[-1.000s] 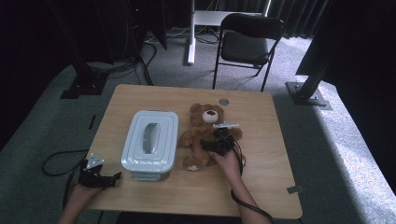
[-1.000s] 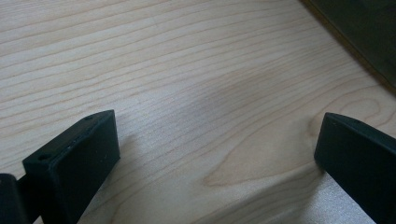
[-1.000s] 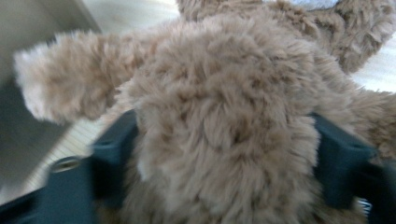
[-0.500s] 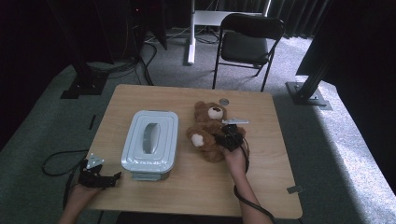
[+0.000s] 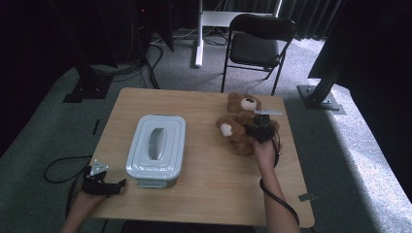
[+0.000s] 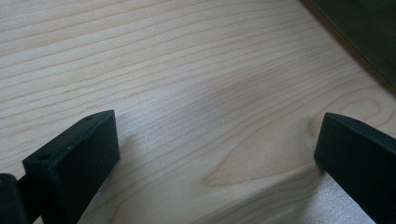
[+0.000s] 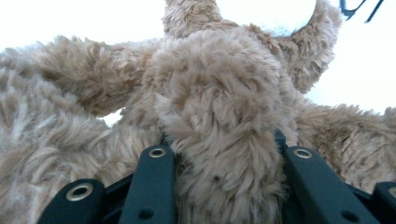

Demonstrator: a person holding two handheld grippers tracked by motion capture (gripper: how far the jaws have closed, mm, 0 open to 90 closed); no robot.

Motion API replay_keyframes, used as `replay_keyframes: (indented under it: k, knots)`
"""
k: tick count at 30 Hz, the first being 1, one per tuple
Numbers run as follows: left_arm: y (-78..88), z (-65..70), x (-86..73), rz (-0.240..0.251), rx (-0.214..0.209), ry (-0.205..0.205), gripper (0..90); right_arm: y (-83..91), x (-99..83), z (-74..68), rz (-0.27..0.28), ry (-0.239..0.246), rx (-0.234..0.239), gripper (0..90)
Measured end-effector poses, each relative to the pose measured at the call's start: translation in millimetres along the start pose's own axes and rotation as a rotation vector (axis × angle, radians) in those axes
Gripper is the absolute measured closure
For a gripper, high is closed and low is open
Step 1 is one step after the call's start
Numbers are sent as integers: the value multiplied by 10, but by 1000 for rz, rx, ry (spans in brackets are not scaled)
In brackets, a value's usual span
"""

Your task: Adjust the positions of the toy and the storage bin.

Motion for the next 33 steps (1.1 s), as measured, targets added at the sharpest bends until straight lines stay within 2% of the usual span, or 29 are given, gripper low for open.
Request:
replay_keyframes:
  k: [1,2,3,8,11,14,15,16,18,20,21,23,27,29,31,32,33]
  knots:
    - [0,0,0,0,0,0,5,0,0,0,0,0,0,672]
    - [0,0,0,0,0,0,5,12,34,60,1,-3,-12,672]
    - [0,0,0,0,0,0,5,18,105,192,-1,-7,-34,671]
    - [0,0,0,0,0,0,5,-14,235,448,-8,-5,-86,670]
    - [-1,1,0,1,0,1,5,-51,276,579,-11,-12,-96,664]
    - [-1,0,0,0,0,1,5,-95,267,660,-14,-28,-102,654]
    - [-1,0,0,0,0,1,5,-170,210,734,-37,-34,-115,641]
    - [-1,0,0,0,0,1,5,-194,186,753,-44,-40,-118,634]
    - [3,2,-2,-1,-1,-1,5,-325,51,811,-102,-58,-124,578]
    - [8,7,-5,-2,-2,-5,5,-362,-7,830,-94,-62,-116,548]
    - [8,9,-5,-1,-2,-5,5,-332,-29,835,-52,-77,-96,429]
    - [7,9,-3,0,-4,-1,5,-309,-32,833,-46,-81,-93,342]
    - [1,4,5,1,-13,-3,5,-243,-27,850,-24,-114,-90,255]
    - [-2,-6,16,0,-23,11,5,-200,-25,821,-10,-118,-91,214]
    - [-3,-13,22,0,-30,20,5,-179,-23,800,-4,-118,-89,195]
    - [-6,-25,34,-2,-41,33,5,-162,-25,774,-5,-111,-81,154]
    - [-9,-29,37,-2,-41,36,5,-130,-24,708,-18,-84,-59,135]
Point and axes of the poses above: each handheld gripper's, and its own axes: y roughly backward along the jaws, x roughly out of its top, z roughly to its right, the point moved 5 cm from there along -y, roughly forward along the jaws, and after that the axes turned 12 degrees about x, right-handed, at the moved point
